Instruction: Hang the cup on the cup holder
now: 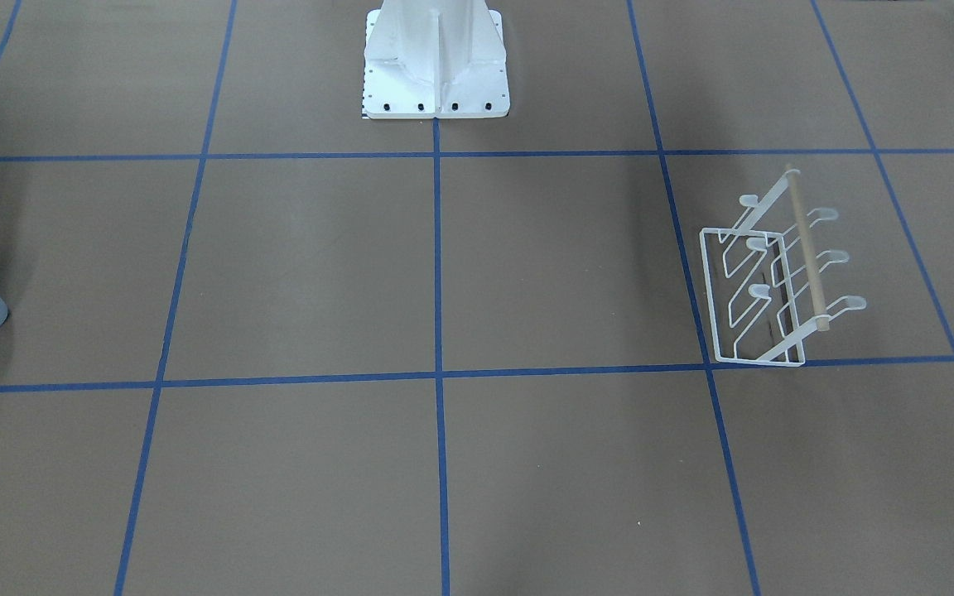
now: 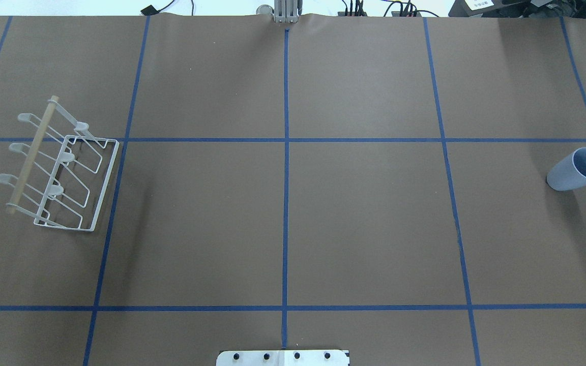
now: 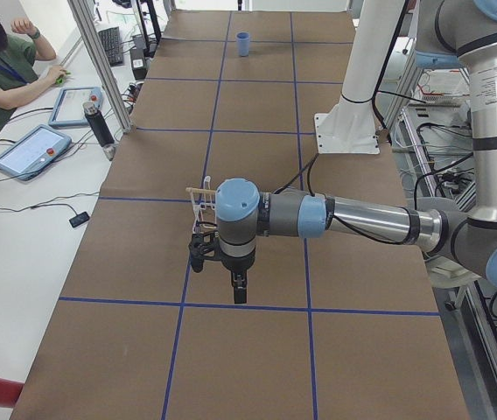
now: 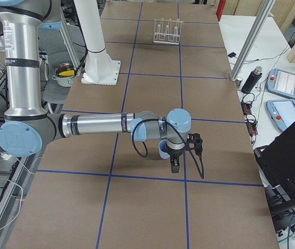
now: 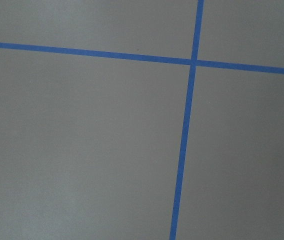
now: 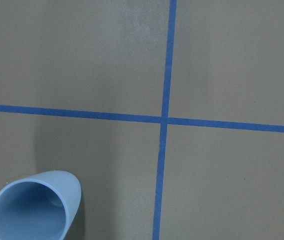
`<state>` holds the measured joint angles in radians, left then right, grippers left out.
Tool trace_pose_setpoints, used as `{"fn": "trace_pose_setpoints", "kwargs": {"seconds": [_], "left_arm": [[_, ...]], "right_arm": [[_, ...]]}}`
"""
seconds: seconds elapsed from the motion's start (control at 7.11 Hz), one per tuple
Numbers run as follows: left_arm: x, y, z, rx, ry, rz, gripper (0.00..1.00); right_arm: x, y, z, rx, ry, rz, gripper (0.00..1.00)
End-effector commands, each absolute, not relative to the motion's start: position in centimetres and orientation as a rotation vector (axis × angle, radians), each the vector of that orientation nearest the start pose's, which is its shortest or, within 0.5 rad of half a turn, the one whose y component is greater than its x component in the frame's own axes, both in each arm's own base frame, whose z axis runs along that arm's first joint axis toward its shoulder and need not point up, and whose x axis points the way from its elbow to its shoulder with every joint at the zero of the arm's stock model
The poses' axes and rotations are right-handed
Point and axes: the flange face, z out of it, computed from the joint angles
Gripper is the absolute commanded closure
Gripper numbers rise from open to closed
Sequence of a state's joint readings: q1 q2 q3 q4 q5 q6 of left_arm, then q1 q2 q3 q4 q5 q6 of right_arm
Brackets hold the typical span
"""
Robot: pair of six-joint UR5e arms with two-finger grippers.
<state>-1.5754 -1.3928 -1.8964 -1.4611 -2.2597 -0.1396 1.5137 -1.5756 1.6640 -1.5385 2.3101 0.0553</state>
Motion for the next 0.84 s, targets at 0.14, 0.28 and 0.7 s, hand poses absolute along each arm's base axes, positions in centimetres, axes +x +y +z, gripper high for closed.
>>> {"fn": "trace_pose_setpoints", "kwargs": {"seconds": [0.14, 0.28, 0.7], "left_arm": [[-7.18, -41.49, 59.63, -0.011, 0.691, -0.126, 0.02], [-7.18, -41.49, 59.56, -0.010, 0.692, -0.125, 0.02], [-7.12, -41.56, 58.92, -0.001, 0.692, -0.121, 0.02]], "right_arm": [[3.81, -49.88, 61.53, 0.071, -0.742, -0.045, 0.00], [3.82, -49.89, 61.46, 0.072, -0.741, -0.044, 0.00], [3.85, -49.95, 61.26, 0.081, -0.737, -0.042, 0.00]]}}
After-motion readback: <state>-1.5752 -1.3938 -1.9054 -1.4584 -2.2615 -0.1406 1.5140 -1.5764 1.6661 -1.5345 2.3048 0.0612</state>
